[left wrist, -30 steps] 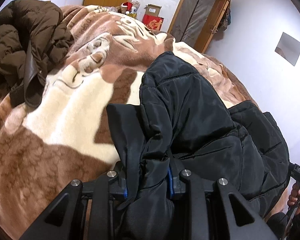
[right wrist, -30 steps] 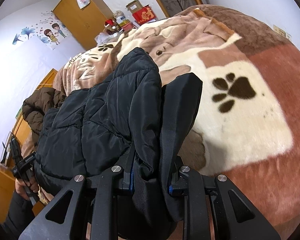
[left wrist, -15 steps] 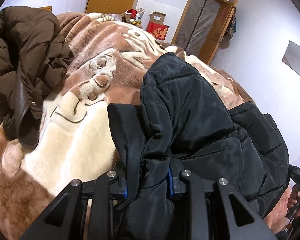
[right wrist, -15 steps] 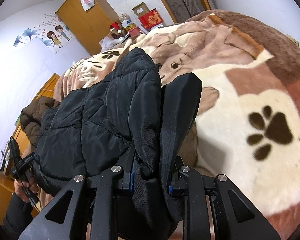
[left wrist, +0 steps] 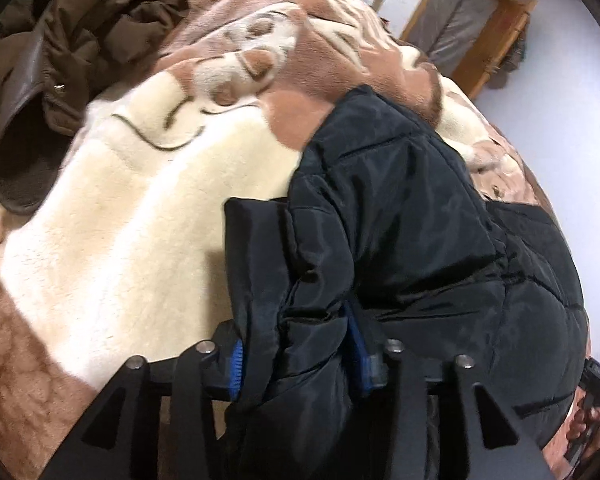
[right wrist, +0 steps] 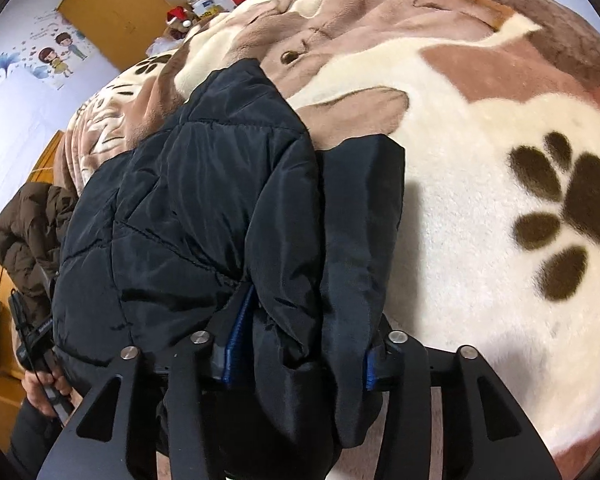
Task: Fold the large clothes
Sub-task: 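Release the jacket and pull both grippers back from the folded bundle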
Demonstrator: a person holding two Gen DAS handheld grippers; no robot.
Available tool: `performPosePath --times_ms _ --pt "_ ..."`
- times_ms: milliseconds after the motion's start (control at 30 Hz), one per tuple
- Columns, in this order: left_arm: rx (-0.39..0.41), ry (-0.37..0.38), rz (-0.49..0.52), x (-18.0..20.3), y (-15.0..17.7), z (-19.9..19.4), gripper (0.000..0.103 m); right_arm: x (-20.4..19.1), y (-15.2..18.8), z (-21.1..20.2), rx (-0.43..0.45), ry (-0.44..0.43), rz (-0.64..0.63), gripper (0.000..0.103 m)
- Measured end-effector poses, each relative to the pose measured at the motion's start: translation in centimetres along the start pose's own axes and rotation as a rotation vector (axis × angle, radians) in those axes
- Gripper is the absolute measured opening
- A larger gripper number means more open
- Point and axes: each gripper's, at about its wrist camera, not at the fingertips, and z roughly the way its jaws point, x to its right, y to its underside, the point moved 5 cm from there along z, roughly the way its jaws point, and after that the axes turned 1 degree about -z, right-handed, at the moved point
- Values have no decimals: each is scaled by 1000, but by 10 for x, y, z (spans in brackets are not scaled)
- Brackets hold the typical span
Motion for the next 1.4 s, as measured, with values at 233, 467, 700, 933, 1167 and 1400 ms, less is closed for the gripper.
performPosePath --times_ms 233,467,700,933,1167,1400 --pt "77 -38 -31 -7 -14 -48 49 -12 -3 -50 113 90 -58 56" --pt "155 -13 118 54 -41 -59 50 -57 -24 -45 181 112 -190 56" --pt "61 -89 185 74 -50 15 58 -43 -36 8 77 169 -217 56" --pt "74 -110 172 69 -45 11 62 -36 -32 1 83 181 -199 56" --pt "144 -89 172 91 -14 -58 61 -51 0 -50 144 170 -209 56" --pt "170 -76 213 124 51 -127 61 -72 61 -104 185 132 -233 56"
